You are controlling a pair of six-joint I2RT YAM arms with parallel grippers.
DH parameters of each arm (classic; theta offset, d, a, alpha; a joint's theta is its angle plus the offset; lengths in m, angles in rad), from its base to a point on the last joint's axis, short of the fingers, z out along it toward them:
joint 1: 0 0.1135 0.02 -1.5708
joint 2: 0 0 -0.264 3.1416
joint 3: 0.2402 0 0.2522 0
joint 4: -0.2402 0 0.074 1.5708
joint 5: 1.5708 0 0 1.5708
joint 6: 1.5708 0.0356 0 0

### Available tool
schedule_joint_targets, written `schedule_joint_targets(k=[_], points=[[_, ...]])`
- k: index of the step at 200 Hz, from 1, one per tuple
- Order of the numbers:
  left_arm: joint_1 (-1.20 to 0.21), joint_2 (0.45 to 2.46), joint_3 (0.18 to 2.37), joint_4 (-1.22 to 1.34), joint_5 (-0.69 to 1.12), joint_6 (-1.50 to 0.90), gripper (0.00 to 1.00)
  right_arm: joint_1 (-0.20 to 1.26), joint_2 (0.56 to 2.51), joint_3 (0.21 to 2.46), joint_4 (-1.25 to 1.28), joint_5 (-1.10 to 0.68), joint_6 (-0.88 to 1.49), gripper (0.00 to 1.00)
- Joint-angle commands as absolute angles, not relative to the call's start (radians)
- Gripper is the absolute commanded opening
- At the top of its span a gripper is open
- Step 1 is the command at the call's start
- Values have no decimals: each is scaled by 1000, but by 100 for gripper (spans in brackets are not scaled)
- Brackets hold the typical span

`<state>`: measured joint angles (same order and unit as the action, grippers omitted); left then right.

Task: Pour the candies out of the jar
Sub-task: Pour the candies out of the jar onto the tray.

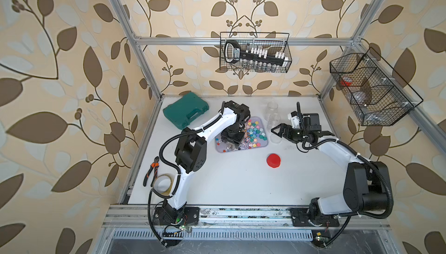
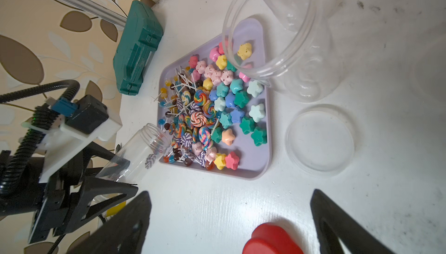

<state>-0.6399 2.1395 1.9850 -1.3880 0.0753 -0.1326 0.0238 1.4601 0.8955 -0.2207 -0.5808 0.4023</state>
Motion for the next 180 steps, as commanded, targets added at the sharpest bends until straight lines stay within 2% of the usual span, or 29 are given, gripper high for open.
schedule_joint_targets(k=[1,25,57,87,125,180], points=[[-637,2107,2088,-1432,65,-138,24,23,1460,885,-224,-596,386,99],[-625,2088,1971,-1401,36,-124,24,23,1465,888,-224,-593,385,99],[-627,2122,2141,-1485,47,-121,25,23,1466,885,-224,-597,386,99],[-615,2068,1901,-1385,56,-128,25,24,1472,890,-224,-598,385,99],[-613,2122,2138,-1480,43,-119,25,23,1476,886,-219,-607,388,99],[-614,2104,2031,-1450,42,-127,25,24,1475,888,-232,-598,382,99]])
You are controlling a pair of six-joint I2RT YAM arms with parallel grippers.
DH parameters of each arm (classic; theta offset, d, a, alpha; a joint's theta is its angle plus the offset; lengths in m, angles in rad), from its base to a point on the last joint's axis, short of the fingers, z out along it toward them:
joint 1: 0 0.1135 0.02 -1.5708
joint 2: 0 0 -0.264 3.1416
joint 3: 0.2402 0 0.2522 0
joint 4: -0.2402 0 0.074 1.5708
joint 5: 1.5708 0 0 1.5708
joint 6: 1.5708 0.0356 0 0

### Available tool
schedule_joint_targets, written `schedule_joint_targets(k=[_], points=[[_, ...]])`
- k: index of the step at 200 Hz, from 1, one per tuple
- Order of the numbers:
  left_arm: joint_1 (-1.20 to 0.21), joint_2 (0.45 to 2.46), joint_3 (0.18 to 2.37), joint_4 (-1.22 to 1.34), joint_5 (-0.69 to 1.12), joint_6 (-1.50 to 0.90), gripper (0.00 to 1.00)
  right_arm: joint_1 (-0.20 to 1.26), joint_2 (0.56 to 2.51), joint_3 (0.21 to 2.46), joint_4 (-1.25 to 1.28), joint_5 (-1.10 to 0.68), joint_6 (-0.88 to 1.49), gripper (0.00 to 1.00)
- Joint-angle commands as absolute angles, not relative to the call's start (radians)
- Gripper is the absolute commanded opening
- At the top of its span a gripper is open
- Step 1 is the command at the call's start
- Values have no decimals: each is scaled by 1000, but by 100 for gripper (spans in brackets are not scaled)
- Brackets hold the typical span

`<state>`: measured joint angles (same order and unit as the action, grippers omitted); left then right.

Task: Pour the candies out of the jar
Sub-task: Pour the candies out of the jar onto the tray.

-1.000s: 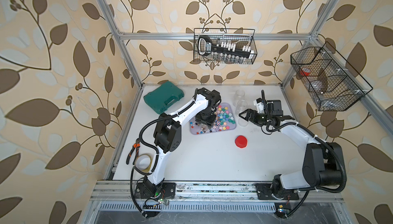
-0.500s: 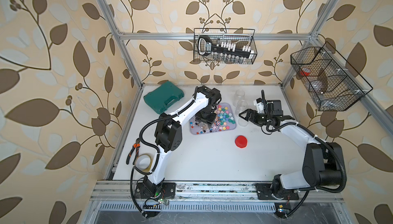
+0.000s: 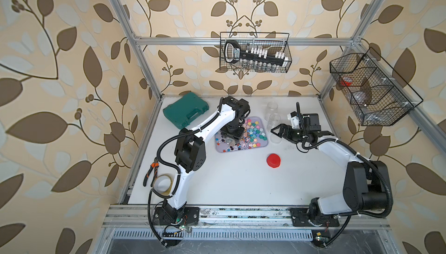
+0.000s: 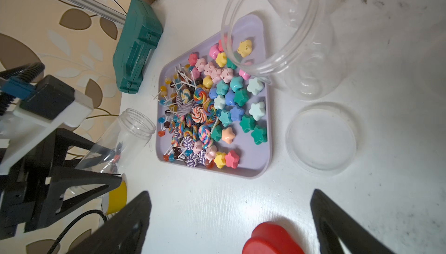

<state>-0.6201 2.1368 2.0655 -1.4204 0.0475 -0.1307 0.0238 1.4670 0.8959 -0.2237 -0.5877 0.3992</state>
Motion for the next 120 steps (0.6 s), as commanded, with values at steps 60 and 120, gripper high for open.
schedule_joint_targets(k=[60,120], points=[[-617,2066,2036,-1420,50,-123,24,25,1474,891,-222,-632,368,99],[-617,1783,1771,-1157,208,88,26,51,1427,879,-149,-801,330,93]])
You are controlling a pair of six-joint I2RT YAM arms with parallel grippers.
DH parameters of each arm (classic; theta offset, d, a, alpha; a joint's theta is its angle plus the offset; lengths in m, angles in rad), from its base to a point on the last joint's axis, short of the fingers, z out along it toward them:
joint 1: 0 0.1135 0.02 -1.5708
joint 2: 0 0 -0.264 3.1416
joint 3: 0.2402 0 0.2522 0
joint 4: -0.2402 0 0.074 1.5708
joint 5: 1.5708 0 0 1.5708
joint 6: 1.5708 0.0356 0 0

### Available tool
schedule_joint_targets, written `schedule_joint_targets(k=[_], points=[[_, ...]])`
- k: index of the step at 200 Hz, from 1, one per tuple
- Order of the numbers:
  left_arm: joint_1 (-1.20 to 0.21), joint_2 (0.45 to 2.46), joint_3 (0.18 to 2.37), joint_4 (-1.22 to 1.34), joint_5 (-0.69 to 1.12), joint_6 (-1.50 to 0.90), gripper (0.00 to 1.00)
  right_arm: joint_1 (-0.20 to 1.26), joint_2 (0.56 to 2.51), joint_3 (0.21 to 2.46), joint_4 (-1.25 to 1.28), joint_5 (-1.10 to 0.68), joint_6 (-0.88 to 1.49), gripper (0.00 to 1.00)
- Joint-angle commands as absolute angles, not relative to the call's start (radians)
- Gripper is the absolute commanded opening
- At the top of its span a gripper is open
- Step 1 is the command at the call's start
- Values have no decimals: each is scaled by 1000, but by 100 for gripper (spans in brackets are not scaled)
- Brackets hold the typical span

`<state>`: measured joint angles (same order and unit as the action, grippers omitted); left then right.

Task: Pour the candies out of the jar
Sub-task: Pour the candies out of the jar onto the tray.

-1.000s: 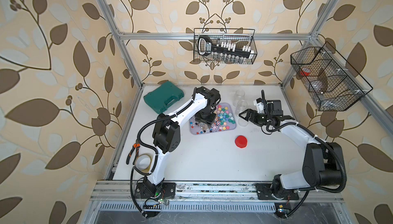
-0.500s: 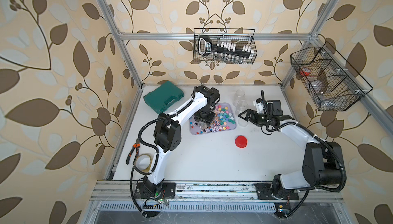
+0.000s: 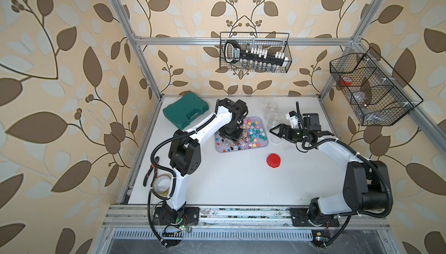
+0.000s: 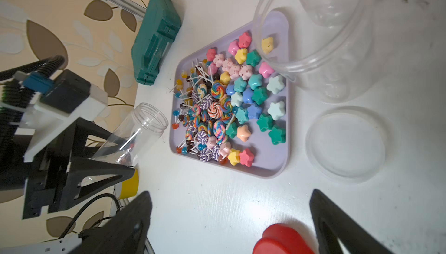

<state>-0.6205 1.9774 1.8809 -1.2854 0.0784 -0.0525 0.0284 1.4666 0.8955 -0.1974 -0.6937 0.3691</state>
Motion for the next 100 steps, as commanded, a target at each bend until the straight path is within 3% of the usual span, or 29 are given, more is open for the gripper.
schedule_joint_targets(k=[1,38,100], points=[[-617,1775,1762,-1148,217,95,26,52,1425,878,-148,-803,329,93],[-607,1548,1514,-928,461,251,32,146,1329,912,-175,-817,261,83],[-444,1450,1368,-841,841,347,30,250,1251,1082,-280,-918,201,81]])
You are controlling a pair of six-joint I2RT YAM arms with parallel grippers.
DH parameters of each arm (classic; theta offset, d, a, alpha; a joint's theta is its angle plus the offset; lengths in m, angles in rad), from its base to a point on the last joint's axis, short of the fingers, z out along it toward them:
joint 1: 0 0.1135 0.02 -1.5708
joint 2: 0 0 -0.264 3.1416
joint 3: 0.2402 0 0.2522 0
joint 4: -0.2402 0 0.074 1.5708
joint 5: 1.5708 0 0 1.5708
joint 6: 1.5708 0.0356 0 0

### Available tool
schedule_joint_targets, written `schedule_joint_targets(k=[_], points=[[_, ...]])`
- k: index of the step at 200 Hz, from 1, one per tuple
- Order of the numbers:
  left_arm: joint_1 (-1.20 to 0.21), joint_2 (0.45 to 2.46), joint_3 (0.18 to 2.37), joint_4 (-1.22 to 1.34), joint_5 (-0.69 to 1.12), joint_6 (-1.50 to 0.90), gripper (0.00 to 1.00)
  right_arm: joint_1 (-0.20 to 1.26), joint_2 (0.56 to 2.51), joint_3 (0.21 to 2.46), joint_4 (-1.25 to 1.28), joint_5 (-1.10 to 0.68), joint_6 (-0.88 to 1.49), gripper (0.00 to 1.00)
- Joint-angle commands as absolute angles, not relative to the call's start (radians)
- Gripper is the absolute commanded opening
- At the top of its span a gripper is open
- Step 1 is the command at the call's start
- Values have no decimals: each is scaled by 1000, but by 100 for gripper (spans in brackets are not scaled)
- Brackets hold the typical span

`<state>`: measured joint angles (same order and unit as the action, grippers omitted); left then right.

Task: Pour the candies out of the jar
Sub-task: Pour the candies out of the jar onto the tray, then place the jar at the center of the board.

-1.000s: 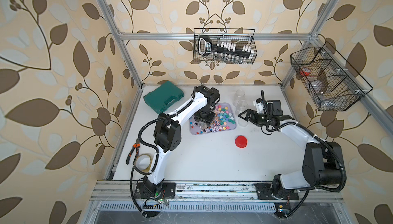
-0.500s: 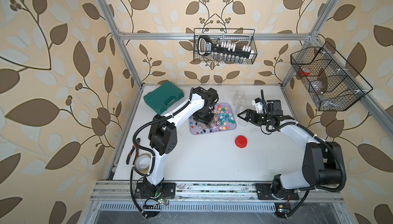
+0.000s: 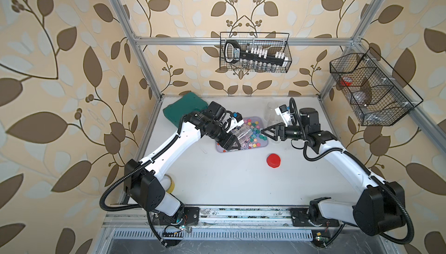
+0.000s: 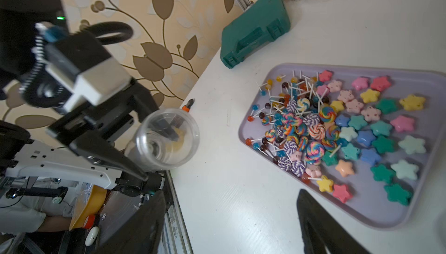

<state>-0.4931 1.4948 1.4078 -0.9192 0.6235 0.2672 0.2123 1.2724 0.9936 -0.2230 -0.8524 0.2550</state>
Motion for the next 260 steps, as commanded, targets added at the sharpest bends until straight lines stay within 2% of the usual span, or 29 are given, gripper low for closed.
schedule_joint_targets(k=[1,26,45,93,143,168,195,260], points=[[-441,1449,1365,-839,844,349,30,252,1252,1086,-282,-918,201,81],[-411,1449,1349,-836,948,399,30,299,1302,1196,-393,-949,164,78],[-398,1450,1351,-861,1001,442,31,325,1376,1291,-512,-965,104,70],[-396,1409,1331,-898,1040,495,32,421,1486,1455,-611,-957,72,70],[-393,1400,1329,-882,1037,487,32,442,1505,1497,-680,-976,67,60],[-393,1403,1331,-879,1040,482,32,443,1498,1496,-723,-985,52,51],[-392,1413,1332,-879,1037,475,32,443,1459,1497,-731,-934,40,56],[-391,1434,1348,-891,1034,470,32,442,1430,1503,-735,-910,46,57]])
